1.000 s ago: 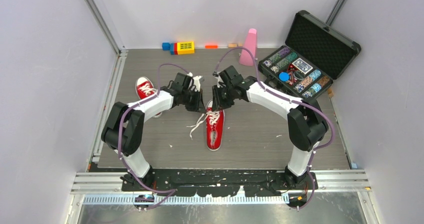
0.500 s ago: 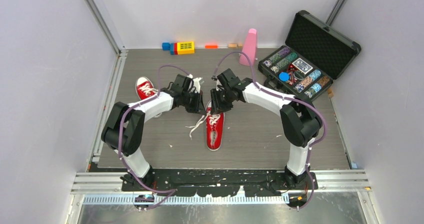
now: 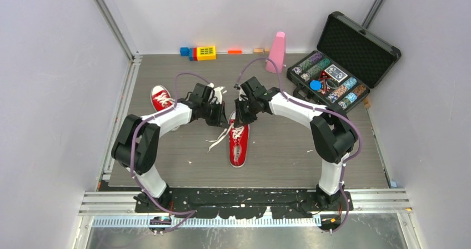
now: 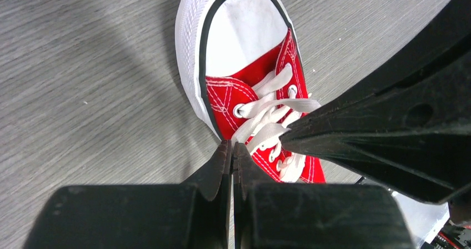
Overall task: Tie the shoes
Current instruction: Wrap the shoelace around the shoelace.
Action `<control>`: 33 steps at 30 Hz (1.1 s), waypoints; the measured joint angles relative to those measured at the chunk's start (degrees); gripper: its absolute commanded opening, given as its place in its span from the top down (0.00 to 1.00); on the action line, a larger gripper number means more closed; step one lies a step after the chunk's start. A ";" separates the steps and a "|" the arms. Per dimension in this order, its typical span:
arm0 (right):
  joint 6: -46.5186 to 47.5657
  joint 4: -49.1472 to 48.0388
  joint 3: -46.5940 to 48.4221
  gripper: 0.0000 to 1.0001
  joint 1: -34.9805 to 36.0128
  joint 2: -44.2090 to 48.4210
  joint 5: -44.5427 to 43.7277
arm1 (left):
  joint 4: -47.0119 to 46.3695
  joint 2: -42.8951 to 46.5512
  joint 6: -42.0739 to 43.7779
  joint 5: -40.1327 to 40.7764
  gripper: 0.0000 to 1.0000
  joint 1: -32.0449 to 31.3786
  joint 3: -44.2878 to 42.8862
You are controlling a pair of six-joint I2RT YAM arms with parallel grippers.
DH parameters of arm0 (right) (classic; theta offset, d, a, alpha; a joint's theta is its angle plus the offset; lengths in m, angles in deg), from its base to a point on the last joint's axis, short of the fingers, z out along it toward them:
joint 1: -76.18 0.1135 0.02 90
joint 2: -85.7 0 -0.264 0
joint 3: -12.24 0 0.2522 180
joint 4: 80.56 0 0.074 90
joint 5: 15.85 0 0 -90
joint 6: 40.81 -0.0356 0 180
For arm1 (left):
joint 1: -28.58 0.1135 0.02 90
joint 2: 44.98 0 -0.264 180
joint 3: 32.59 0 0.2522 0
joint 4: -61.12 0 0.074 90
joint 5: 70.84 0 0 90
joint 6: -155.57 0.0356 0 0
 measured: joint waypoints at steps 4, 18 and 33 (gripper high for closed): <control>-0.07 0.13 0.02 1.00 0.00 0.02 -0.13 | 0.17 1.36 0.13 0.17 1.00 0.00 0.79; 0.96 1.51 0.50 1.00 -0.48 0.04 -1.29 | 4.09 6.58 -0.11 1.55 1.00 0.00 1.46; 2.54 3.85 1.99 0.88 -0.50 0.85 -3.39 | 6.88 10.23 -0.42 2.05 1.00 -0.02 4.61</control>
